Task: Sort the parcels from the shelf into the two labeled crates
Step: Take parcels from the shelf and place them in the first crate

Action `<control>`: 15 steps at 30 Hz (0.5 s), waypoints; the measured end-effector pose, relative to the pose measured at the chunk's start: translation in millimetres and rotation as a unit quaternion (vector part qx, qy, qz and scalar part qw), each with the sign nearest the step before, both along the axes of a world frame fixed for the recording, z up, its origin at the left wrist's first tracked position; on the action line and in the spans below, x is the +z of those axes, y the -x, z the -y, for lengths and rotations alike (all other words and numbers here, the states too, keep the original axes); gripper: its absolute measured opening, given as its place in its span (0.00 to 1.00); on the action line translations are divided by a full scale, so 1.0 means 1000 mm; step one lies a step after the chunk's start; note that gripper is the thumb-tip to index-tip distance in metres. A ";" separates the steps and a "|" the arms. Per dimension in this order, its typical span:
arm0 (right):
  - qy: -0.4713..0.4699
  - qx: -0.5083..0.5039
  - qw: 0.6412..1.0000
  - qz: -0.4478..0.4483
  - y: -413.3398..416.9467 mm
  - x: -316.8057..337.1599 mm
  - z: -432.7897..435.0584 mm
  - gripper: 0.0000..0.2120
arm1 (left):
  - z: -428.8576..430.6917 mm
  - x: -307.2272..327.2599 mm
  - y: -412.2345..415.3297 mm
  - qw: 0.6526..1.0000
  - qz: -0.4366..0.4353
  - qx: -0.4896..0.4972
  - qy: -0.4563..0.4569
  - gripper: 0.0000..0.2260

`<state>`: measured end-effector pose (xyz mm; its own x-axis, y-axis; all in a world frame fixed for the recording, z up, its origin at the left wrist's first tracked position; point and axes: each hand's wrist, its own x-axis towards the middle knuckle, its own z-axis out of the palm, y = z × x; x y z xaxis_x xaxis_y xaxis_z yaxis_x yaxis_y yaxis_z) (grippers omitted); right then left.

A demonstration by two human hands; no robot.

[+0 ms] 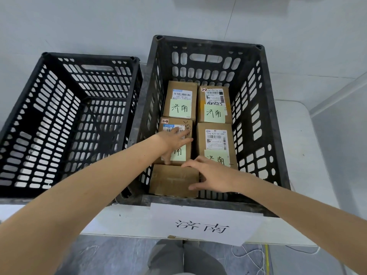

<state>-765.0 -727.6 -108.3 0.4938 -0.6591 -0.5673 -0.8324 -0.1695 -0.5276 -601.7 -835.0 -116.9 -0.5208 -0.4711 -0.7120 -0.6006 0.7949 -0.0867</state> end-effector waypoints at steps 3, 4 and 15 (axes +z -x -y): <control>0.036 0.038 0.998 -0.015 -0.007 -0.016 -0.005 0.27 | -0.001 -0.002 -0.001 0.998 0.015 -0.040 0.037 0.52; 0.047 0.054 0.997 -0.012 -0.009 -0.020 -0.005 0.27 | 0.000 -0.004 -0.002 0.997 0.018 -0.051 0.048 0.52; 0.060 0.138 0.988 -0.019 -0.008 -0.039 0.007 0.27 | 0.012 -0.010 -0.005 0.999 0.005 -0.043 0.029 0.45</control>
<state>-756.6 -734.1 -147.8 0.6435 -0.5666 -0.5147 -0.7649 -0.4520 -0.4588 -597.1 -847.2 -126.6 -0.5541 -0.4653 -0.6903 -0.5299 0.8367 -0.1386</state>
